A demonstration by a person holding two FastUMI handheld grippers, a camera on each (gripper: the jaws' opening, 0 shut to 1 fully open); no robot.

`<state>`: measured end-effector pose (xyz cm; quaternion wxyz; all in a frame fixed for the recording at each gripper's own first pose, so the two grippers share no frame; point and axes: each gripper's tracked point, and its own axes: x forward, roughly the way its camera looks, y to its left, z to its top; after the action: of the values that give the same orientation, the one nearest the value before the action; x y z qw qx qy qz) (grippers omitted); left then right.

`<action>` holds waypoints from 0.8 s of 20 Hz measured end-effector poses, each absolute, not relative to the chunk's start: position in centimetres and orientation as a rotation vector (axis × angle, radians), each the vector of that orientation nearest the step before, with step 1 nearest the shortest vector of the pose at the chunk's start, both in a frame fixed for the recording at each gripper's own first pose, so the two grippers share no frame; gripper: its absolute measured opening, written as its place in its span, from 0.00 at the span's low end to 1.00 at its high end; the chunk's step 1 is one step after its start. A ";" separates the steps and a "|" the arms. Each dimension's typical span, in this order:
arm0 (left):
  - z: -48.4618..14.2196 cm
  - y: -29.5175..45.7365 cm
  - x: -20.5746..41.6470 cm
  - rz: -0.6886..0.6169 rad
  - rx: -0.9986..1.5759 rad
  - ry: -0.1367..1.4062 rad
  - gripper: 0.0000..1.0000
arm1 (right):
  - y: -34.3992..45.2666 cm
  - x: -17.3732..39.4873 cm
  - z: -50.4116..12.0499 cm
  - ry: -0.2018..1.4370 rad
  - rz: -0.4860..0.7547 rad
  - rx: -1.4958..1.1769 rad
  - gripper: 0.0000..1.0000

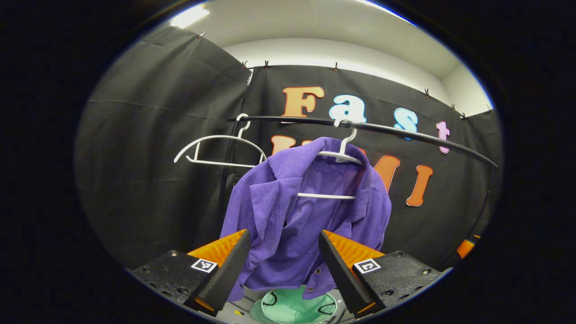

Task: Grasp the clothes on the hanger with both hands and then place them into the laundry hamper below.

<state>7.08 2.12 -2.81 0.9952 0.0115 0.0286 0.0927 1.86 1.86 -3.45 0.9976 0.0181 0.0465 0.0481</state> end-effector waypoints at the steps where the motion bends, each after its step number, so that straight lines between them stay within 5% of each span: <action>1: -3.1 2.7 8.0 0.185 0.018 0.061 0.92 | 2.5 2.4 -3.7 0.097 0.096 0.038 0.98; 12: -5.6 6.3 15.1 0.153 0.052 0.097 0.93 | 13.5 7.9 -6.5 0.131 0.213 0.067 0.98; 16: -5.9 6.9 16.2 0.149 0.066 0.112 0.56 | 18.8 9.9 -7.6 0.160 0.305 0.073 0.98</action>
<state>16.25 6.92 -5.91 0.9951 0.0331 0.0559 0.0741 9.92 18.78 -7.61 0.9845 0.0362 0.0796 0.1518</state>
